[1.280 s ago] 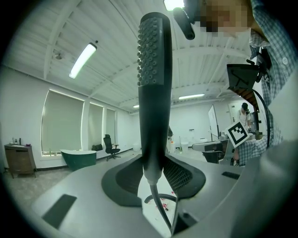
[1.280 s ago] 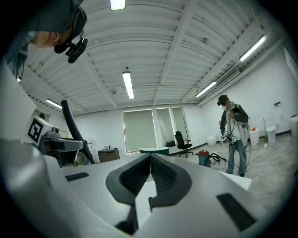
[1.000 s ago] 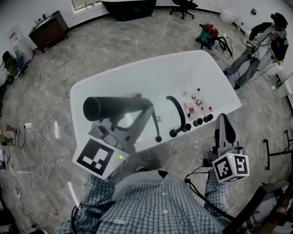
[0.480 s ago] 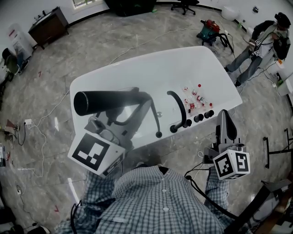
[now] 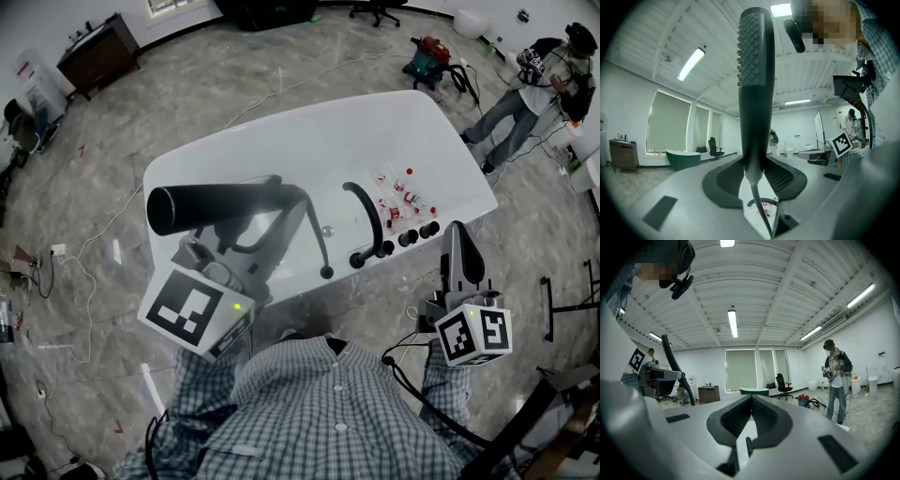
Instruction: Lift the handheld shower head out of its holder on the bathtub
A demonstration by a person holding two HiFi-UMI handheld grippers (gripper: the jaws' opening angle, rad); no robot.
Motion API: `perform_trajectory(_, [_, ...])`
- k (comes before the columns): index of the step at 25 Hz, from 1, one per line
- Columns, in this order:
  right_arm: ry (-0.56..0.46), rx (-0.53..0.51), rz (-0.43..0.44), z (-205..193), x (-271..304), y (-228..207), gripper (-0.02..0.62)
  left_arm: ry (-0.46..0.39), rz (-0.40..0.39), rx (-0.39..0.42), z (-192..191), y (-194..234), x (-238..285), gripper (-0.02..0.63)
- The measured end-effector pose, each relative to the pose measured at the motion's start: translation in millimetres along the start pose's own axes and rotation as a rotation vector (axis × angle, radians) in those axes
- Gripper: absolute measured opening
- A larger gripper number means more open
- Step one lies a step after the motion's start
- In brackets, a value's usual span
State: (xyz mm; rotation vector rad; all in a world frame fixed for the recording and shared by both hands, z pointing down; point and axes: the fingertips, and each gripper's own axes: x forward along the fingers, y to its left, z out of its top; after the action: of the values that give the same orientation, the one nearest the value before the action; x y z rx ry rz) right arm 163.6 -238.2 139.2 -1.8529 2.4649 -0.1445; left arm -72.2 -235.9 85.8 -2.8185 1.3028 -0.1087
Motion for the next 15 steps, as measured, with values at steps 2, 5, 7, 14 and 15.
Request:
perform_trajectory(2, [0.004,-0.004,0.0,0.0,0.5,0.1,0.015,0.0,-0.001,0.0,0.6,-0.1,0.3,0.126])
perform_trajectory(5, [0.008,-0.005,0.003,-0.4,0.5,0.4,0.015,0.006,-0.003,0.0,-0.3,-0.3,0.6,0.126])
perform_trajectory(7, [0.011,-0.003,-0.001,-0.6,0.6,0.6,0.015,0.009,-0.005,0.002,-1.1,-0.2,0.4,0.126])
perform_trajectory(14, [0.012,-0.012,0.004,1.6,1.3,3.5,0.015,0.019,-0.013,0.005,-1.0,-0.2,0.1,0.126])
perform_trajectory(15, [0.012,-0.014,0.004,2.4,1.6,4.1,0.016,0.023,-0.014,0.007,-1.3,-0.2,0.2,0.126])
